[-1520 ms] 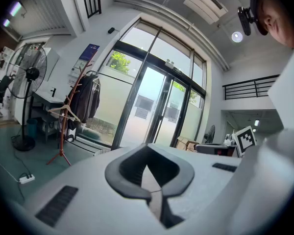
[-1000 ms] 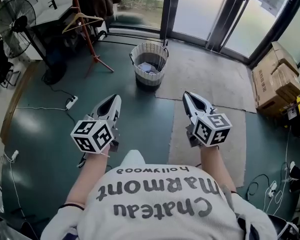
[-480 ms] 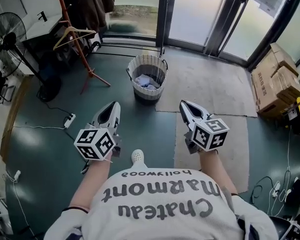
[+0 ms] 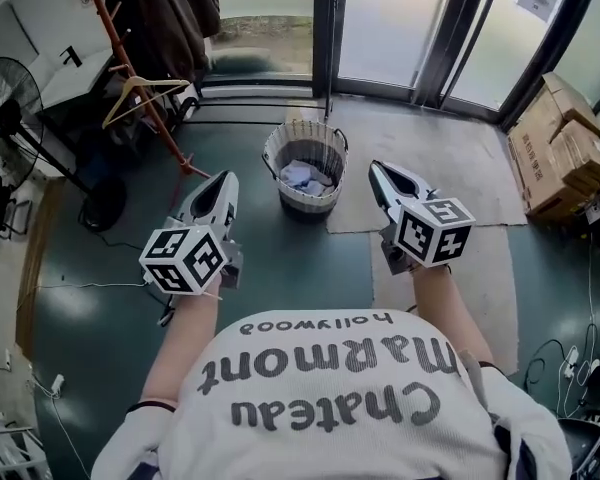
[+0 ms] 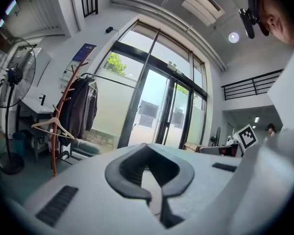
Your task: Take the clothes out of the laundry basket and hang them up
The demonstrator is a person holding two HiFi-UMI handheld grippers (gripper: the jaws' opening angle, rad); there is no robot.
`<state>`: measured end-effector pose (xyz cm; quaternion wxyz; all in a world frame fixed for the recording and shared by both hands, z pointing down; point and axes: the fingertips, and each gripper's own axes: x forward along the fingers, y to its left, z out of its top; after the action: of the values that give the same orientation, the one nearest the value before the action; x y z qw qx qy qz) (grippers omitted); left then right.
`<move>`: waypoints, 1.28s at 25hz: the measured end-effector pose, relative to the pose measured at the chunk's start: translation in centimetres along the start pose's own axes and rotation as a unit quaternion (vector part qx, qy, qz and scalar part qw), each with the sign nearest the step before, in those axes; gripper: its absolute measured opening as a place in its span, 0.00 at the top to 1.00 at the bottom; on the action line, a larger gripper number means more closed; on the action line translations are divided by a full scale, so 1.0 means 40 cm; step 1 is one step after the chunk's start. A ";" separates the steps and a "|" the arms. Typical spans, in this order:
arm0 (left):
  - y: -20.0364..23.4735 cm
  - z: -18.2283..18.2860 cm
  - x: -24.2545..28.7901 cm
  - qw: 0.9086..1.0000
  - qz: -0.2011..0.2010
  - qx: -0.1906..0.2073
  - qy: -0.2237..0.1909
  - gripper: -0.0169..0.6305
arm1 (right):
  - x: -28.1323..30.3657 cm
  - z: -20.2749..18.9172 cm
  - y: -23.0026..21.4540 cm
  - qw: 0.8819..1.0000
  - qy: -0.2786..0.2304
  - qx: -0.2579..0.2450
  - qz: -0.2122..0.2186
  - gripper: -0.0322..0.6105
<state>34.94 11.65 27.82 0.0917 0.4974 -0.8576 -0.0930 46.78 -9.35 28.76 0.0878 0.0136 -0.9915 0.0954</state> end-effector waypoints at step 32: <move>0.247 -0.140 0.539 0.995 0.050 -0.038 0.074 0.96 | 0.531 -0.111 -0.402 0.991 0.105 0.087 0.008 0.90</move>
<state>17.53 -2.69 37.09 0.1784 0.4554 -0.8682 -0.0841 27.34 -24.52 39.80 0.1892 0.0029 -0.9648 0.1826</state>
